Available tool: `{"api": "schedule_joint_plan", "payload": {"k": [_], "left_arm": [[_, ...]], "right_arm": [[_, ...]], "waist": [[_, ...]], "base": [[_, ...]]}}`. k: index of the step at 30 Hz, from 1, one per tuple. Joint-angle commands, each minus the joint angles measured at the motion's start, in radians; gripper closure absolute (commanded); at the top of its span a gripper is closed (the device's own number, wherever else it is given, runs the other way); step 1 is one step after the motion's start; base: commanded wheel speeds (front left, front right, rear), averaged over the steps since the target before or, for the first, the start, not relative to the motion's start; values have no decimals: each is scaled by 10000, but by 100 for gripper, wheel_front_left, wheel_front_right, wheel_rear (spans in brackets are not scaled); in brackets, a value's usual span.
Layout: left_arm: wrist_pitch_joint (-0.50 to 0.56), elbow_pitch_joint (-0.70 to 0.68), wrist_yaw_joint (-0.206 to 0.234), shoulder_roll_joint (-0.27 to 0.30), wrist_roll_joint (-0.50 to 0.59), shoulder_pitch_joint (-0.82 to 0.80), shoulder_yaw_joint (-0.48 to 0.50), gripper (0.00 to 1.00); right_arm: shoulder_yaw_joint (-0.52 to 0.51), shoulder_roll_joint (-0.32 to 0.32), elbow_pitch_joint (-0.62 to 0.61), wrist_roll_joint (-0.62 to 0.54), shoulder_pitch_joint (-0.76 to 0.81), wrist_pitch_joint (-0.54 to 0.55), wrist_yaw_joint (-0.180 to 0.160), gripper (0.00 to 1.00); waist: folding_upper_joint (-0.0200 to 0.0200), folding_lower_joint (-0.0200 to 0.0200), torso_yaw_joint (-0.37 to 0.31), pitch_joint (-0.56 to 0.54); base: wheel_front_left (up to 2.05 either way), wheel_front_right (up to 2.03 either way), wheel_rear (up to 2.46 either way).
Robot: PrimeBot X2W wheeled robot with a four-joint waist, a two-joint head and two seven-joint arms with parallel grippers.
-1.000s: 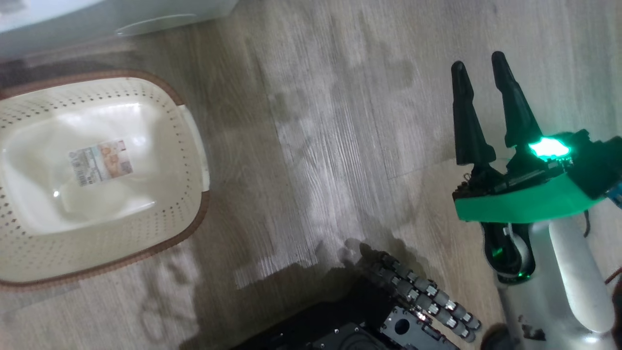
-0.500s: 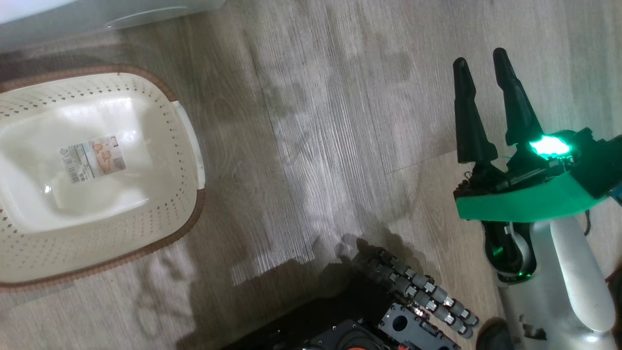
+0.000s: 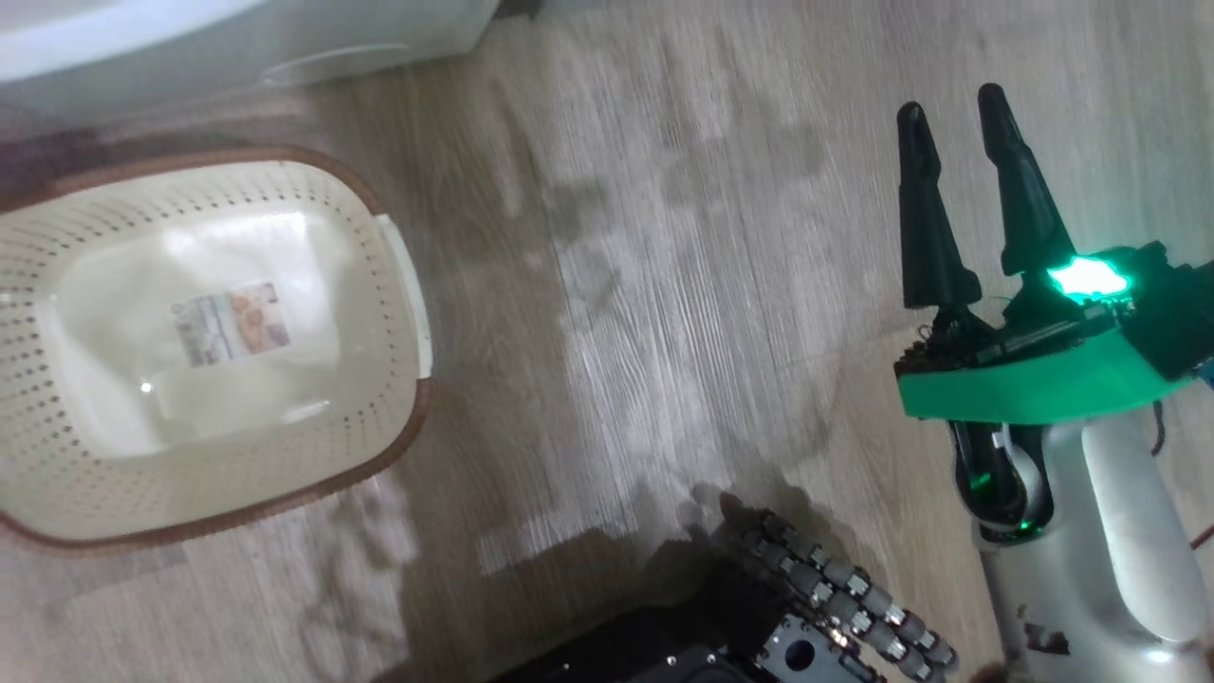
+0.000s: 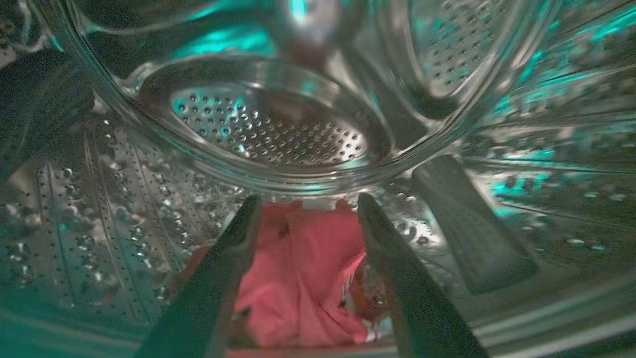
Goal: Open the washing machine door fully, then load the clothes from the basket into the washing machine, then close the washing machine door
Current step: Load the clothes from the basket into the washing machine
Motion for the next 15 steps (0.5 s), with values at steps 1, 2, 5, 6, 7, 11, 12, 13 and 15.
{"api": "schedule_joint_plan", "payload": {"k": [1, 2, 5, 6, 7, 11, 12, 13, 15], "left_arm": [[-416, -481, 62, 249, -123, 452, 244, 0], [-663, -599, 91, 153, -169, 761, 267, 0], [-1377, -1181, 200, -175, -338, 1844, 353, 0], [-1593, -1452, 268, -309, -413, 2266, 395, 0], [-1794, -1781, 350, -471, -483, 2699, 432, 0], [-2270, -3455, 772, -1037, -552, 4558, 496, 0], [-2315, -3907, 875, -1158, -547, 5061, 480, 0], [-2360, -4375, 997, -1261, -504, 5541, 468, 0], [-2430, -5740, 1424, -1491, -307, 6965, 409, 0]], "right_arm": [[36, -31, -234, -126, 324, -62, 0, 0], [-10, -31, -207, -199, 381, -62, 0, 0], [-113, -31, -149, -438, 566, -62, 0, 0], [-134, -31, -124, -511, 636, -62, 0, 0], [-183, -31, -111, -593, 719, -62, 0, 0], [-307, -31, -81, -798, 1009, -62, 0, 0], [-319, -31, -51, -869, 1072, -62, 0, 0], [-332, -31, -22, -938, 1128, -62, 0, 0], [-317, -31, 67, -1140, 1291, -62, 0, 0]], "waist": [[0, 0, 243, -407], [0, 0, 333, -568], [0, 0, 619, -1067], [0, 0, 720, -1243], [0, 0, 853, -1417], [0, 0, 1319, -2069], [0, 0, 1404, -2224], [0, 0, 1505, -2396], [0, 0, 1735, -2858]], "base": [[0, 0, 0], [0, 0, 0], [0, 0, 0], [0, 0, 0], [0, 0, 0], [0, 0, 0], [0, 0, 0], [0, 0, 0], [0, 0, 0]]}}
